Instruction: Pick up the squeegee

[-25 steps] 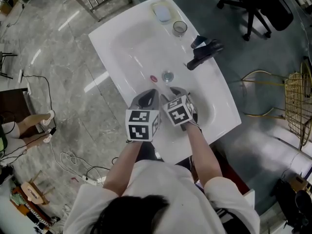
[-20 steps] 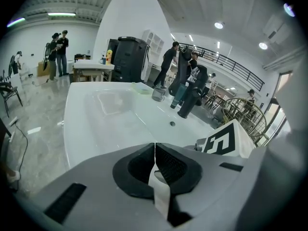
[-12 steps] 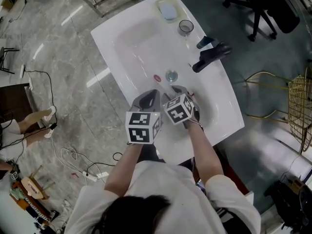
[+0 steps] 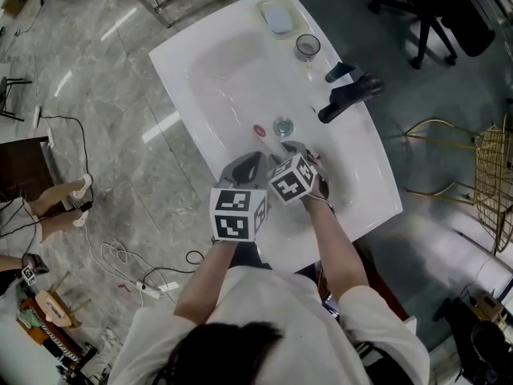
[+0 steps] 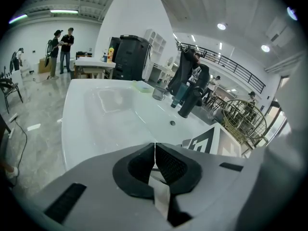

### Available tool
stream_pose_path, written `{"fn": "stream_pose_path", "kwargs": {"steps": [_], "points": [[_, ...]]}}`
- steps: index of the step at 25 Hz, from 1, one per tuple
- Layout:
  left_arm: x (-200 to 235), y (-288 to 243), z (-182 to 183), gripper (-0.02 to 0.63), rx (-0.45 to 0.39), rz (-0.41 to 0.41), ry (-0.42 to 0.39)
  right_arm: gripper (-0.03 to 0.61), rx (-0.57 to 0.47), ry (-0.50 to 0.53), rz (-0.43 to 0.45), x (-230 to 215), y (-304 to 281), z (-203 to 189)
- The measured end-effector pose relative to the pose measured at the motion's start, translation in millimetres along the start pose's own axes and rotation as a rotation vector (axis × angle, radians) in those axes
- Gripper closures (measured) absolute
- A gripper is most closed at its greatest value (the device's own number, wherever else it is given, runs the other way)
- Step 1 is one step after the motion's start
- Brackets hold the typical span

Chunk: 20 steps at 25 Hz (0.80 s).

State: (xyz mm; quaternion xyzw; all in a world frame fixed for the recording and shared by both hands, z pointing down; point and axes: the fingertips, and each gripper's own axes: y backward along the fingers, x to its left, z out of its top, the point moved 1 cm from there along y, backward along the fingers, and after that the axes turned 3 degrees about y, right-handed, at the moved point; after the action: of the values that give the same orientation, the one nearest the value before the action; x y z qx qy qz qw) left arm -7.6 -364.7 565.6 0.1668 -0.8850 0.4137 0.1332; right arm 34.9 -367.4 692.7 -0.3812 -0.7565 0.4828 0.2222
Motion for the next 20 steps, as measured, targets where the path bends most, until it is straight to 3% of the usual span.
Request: {"fn": "stream_pose_path", "kwargs": {"steps": [5,8,15,20], "points": [[3.4,1.0,-0.8,0.584,0.006,0.001,-0.011,0.407,0.003,0.002,-0.007,1.0,-1.7,0.7],[5.3,1.3,-0.2,0.584,0.005,0.005,-0.015,0.457,0.002,0.018,-0.019,0.0,-2.6,1.7],[6.1,-1.0,0.8,0.584,0.006,-0.004,-0.001,0.468,0.013,0.014,0.003,-0.7,-5.3,-0.6],[5.0,-1.5,1.7,0.584,0.007,-0.008,-0.006,0.469,0.002,0.005,-0.044,-3.8,-5.2,0.8]]}}
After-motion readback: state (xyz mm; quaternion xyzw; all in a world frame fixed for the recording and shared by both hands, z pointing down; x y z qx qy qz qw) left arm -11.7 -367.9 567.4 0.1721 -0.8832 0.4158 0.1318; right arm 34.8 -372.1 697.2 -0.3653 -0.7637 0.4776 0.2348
